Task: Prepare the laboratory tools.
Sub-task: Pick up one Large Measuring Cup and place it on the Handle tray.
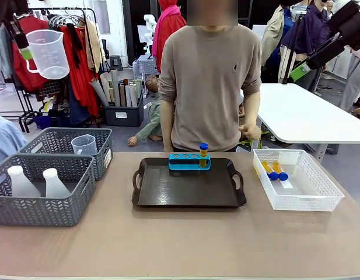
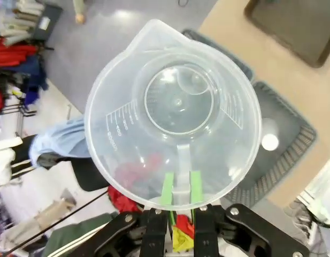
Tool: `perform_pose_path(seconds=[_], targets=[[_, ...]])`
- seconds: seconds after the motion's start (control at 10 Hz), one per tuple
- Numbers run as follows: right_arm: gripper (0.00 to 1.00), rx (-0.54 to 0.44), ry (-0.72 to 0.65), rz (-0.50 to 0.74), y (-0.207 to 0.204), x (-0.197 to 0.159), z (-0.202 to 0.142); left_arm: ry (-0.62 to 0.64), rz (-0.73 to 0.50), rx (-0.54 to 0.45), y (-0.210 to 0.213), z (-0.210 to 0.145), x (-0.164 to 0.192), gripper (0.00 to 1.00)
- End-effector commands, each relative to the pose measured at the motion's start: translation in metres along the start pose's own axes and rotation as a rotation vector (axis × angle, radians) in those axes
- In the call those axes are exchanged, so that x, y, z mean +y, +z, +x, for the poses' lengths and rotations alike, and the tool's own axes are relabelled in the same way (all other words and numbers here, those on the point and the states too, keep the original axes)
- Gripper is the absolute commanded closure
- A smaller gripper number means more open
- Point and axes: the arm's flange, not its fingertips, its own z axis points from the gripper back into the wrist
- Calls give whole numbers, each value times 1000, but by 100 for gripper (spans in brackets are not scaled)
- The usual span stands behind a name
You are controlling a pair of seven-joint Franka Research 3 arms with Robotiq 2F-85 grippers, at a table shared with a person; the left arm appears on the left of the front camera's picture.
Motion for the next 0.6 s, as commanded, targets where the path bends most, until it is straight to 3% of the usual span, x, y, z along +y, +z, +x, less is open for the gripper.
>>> perform_pose_path(seconds=[0.0,0.4,0.5], targets=[[0,-4,4,3,1,1,1,-3,7,-1,-6,4,-1,100],[0,-4,4,3,1,1,1,-5,-5,2,-8,4,0,100],[0,-4,4,3,1,1,1,-63,-37,-4,7,13,-7,100]])
